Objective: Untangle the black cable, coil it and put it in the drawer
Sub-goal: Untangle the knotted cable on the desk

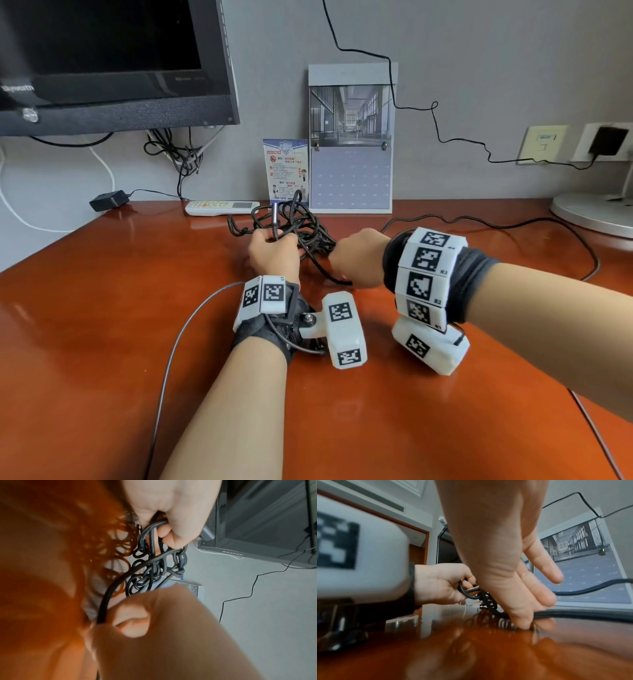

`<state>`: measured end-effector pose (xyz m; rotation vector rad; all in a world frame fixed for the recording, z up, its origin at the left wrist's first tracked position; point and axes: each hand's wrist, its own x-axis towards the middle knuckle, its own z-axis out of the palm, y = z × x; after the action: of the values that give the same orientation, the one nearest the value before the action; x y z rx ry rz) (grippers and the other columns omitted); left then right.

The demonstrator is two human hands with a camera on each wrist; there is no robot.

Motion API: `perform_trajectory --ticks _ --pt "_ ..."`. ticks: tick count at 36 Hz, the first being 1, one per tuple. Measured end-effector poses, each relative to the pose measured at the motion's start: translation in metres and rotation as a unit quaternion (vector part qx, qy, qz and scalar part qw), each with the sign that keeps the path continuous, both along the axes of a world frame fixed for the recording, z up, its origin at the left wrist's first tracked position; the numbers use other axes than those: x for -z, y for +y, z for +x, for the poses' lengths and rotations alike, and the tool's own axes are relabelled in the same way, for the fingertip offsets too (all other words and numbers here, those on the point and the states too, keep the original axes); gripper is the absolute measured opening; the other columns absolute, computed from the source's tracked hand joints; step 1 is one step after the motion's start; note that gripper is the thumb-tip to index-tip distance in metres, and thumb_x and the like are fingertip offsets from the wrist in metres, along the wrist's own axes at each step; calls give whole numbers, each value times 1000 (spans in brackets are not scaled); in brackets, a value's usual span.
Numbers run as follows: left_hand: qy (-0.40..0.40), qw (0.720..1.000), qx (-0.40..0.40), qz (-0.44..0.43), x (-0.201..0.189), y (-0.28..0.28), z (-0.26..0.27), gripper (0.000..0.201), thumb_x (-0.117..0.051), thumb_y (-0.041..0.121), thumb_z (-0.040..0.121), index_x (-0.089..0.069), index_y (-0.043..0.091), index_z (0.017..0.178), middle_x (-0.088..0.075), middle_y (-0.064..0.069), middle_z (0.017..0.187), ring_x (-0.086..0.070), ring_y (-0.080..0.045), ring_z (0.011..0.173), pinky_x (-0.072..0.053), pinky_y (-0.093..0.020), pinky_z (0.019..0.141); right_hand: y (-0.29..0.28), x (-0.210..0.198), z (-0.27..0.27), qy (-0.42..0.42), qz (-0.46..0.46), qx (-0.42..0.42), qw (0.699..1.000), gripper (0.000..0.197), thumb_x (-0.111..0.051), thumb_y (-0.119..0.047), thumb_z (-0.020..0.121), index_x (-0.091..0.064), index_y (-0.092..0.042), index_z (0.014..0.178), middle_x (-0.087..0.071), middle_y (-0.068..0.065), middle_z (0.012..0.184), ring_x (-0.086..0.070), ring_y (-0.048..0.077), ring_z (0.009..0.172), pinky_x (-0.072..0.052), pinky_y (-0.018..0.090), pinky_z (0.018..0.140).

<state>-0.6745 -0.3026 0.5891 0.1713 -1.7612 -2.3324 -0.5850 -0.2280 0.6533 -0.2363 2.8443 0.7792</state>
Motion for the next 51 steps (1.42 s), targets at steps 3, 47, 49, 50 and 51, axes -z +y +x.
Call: perform_trajectory --ticks 3,47,49,50,51 --pt "8 1000 4 5 -1 0 1 18 -54 -12 81 -51 4 89 -52 0 73 -53 4 35 -54 -19 50 9 1 2 -10 29 17 999 18 -43 -10 95 -55 -10 109 -50 3 90 -46 22 78 -38 29 68" --pt "-2 999 -10 52 3 -5 -6 22 -53 -14 80 -49 8 80 -52 -4 81 -57 -5 41 -54 -18 49 16 2 -2 -23 -20 63 998 25 -58 -19 92 -58 -12 116 -63 5 110 -55 23 86 -42 29 69" --pt "-3 999 -10 53 2 -5 -5 21 -52 -14 80 -50 6 84 -51 -5 83 -57 -7 43 -55 -19 50 20 -4 4 -32 -5 65 997 30 -55 -16 93 -54 -14 123 -62 6 108 -58 25 96 -44 29 74" --pt "-2 998 -10 54 2 -5 -5 21 -52 -15 80 -50 6 83 -52 -6 84 -57 -8 47 -55 -20 51 22 -7 8 -33 -8 67 997 32 -51 -16 95 -49 -17 128 -60 6 99 -56 25 98 -43 30 78" --pt "-2 998 -9 55 2 -5 -5 22 -52 -15 80 -50 7 80 -52 -6 84 -56 -8 50 -56 -20 51 23 -10 12 -35 -17 70 997 35 -44 -17 98 -44 -19 132 -52 6 86 -53 25 97 -42 31 82"
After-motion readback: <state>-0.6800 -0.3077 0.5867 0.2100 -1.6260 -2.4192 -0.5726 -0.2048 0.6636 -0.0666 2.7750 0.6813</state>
